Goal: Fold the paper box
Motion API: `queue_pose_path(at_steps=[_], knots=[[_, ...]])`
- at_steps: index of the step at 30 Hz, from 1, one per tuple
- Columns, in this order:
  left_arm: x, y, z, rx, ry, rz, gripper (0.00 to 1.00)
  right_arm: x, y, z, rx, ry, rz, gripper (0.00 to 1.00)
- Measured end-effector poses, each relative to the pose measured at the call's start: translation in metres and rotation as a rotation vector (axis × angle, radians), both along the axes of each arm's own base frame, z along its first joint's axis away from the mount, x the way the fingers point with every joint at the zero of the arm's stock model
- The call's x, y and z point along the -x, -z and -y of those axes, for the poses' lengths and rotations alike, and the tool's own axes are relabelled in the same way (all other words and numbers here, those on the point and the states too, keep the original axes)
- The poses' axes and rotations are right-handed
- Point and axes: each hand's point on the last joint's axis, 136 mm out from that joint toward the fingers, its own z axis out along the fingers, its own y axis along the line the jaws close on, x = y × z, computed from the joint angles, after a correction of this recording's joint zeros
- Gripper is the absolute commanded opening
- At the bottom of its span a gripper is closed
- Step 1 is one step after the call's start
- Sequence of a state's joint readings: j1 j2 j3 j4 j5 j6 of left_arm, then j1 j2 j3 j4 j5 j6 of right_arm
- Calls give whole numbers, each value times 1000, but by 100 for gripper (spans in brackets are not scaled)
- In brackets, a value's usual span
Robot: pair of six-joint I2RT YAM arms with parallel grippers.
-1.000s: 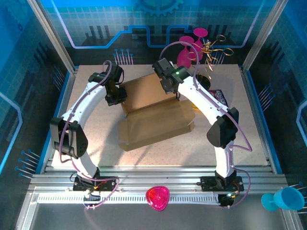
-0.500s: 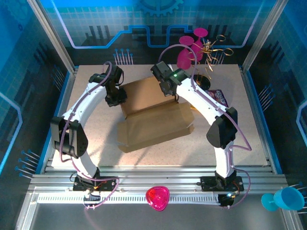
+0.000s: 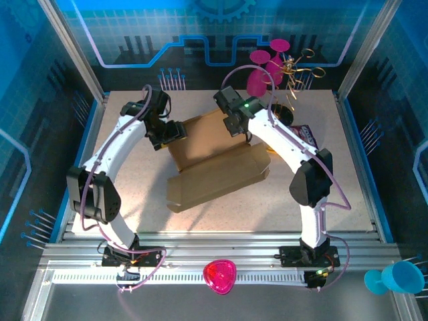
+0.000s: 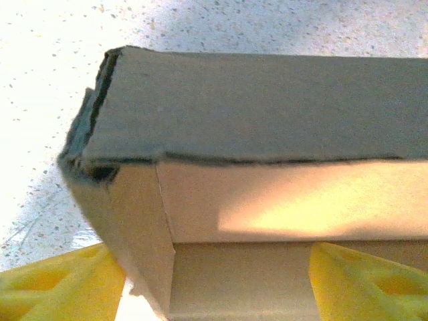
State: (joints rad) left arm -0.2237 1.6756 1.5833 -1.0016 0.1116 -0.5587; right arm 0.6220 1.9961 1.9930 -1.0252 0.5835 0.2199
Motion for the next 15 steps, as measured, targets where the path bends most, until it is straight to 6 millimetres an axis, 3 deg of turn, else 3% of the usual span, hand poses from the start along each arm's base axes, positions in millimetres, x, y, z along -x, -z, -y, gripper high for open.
queue_pose_path(at_steps=[7, 12, 15], knots=[[11, -30, 2, 30, 12, 37, 76, -4, 3, 1, 7, -49, -14, 0], [6, -71, -1, 7, 51, 163, 68, -9, 7, -1, 23, -123, -23, 0], [4, -79, -4, -28, 92, 207, 68, -11, 9, -5, 40, -188, -26, 0]])
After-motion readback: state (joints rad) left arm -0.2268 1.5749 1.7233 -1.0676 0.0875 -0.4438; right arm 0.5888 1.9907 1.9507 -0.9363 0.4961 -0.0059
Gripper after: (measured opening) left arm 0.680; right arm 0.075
